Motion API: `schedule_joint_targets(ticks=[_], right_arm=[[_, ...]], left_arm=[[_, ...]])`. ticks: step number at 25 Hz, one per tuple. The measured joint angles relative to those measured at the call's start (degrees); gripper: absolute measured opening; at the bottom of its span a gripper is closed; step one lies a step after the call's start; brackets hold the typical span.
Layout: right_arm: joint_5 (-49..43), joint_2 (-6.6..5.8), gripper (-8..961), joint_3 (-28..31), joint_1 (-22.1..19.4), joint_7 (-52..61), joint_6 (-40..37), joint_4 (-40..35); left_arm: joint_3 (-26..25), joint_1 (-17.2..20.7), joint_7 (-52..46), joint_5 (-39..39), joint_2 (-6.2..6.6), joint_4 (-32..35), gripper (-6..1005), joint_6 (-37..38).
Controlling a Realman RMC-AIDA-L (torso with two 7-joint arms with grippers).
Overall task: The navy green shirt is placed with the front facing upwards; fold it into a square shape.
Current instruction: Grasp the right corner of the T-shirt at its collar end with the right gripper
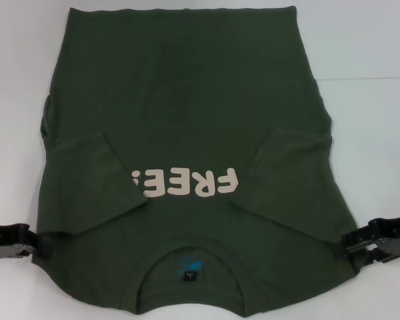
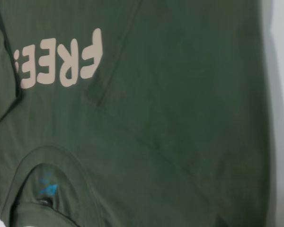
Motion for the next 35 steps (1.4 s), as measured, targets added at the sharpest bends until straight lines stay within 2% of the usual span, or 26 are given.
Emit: schedule_joint_targets(ticks=[5, 11, 15, 26, 35], right_arm=[[-0.09, 0.08, 741, -0.86, 0.3, 0.0, 0.13, 0.37], [-0.28, -0.8, 740, -1.01, -0.09, 0.03, -0.11, 0.19], [-0.32, -0.93, 741, -0.86, -0.18, 0.04, -0.05, 0.36], [-0.32, 0.6, 740, -1.08, 1.37, 0.0, 0.2, 0.45], [-0.55, 0.88, 741, -1.52, 2.37, 0.18, 0.54, 0.54]], left_arm=[[0.01, -0.05, 0.0, -0.45, 0.0, 0.0, 39, 0.0], [0.01, 0.09, 0.0, -0.63, 0.0, 0.0, 39, 0.09], [0.0, 0.09, 0.0, -0.65, 0.0, 0.0, 38, 0.17], [0.0, -0.05, 0.0, -0.79, 0.0, 0.0, 38, 0.18], [-0.01, -0.06, 0.0, -0.83, 0.0, 0.0, 39, 0.08]])
